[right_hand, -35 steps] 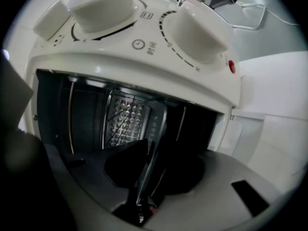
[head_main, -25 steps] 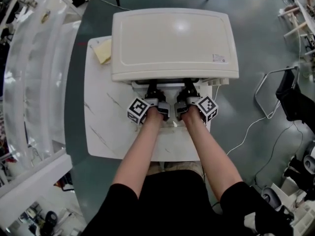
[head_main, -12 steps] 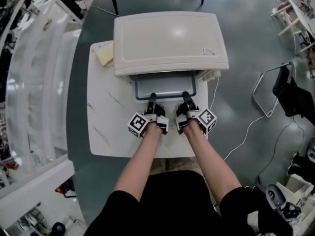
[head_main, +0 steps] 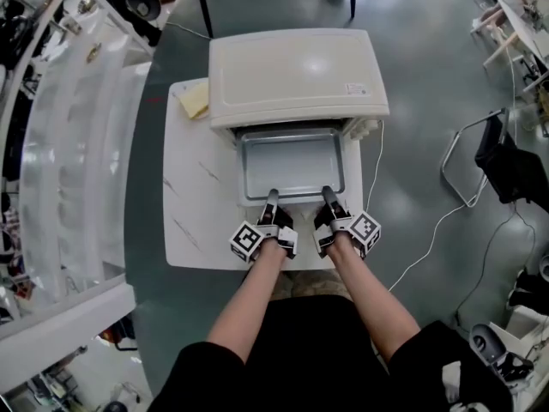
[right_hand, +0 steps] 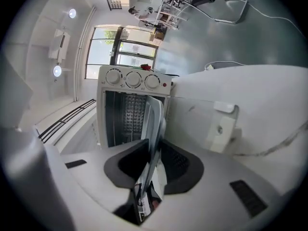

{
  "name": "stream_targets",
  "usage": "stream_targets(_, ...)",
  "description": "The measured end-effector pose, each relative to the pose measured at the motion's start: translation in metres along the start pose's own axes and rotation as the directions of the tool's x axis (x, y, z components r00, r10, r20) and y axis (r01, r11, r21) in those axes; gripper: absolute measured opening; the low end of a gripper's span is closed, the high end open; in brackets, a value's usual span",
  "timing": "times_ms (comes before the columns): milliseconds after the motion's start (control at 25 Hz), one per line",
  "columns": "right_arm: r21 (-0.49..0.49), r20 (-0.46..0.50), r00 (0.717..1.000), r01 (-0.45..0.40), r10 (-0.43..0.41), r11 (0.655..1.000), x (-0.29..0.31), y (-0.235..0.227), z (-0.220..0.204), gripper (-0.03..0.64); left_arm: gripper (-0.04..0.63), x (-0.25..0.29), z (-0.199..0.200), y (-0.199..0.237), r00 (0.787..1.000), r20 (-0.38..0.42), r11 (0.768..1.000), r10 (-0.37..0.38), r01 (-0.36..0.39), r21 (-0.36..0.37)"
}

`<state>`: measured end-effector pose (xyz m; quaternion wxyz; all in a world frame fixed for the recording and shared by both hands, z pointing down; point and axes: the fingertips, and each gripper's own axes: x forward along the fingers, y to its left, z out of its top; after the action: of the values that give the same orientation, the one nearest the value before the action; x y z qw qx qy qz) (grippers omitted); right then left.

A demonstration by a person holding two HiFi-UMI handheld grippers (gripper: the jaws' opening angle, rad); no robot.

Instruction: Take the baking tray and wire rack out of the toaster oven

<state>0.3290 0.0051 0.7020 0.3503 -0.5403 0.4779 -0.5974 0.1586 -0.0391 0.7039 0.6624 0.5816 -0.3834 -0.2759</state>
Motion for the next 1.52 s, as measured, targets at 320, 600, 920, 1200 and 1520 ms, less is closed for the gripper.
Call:
stream_targets(320, -0.051, -0.073, 0.997, 0.007, -0.010, 0.999, -0.058, 0.004, -0.037, 0.095, 0.084, -0.071, -0.019, -0.008, 0.997, -0.067, 0.999, -0.043, 0.042, -0.017)
stream_targets(600, -0.071, -0.130, 0.990, 0.037, -0.046, 0.997, -0.075, 0.002, -0.090, 0.101, 0.084, -0.118, 0.008, -0.001, 0.997, -0.082, 1.000, -0.012, 0.013, 0.007)
stream_targets(920, -0.069, -0.194, 0.979, 0.048, -0.060, 0.997, -0.043, 0.014, -0.159, 0.103, 0.084, -0.152, 0.080, 0.003, 1.000, 0.019, 1.000, -0.007, 0.007, 0.017)
stream_targets(1200, -0.138, -0.275, 0.955, 0.070, -0.107, 0.988, -0.007, 0.024, -0.243, 0.104, 0.084, -0.199, 0.161, 0.014, 0.993, 0.117, 1.000, 0.005, -0.003, -0.016)
stream_targets(1520, -0.130, -0.347, 0.935, 0.035, -0.079, 0.991, 0.043, 0.033, -0.317, 0.107, 0.086, -0.224, 0.243, 0.028, 0.984, 0.175, 1.000, 0.028, -0.029, 0.007)
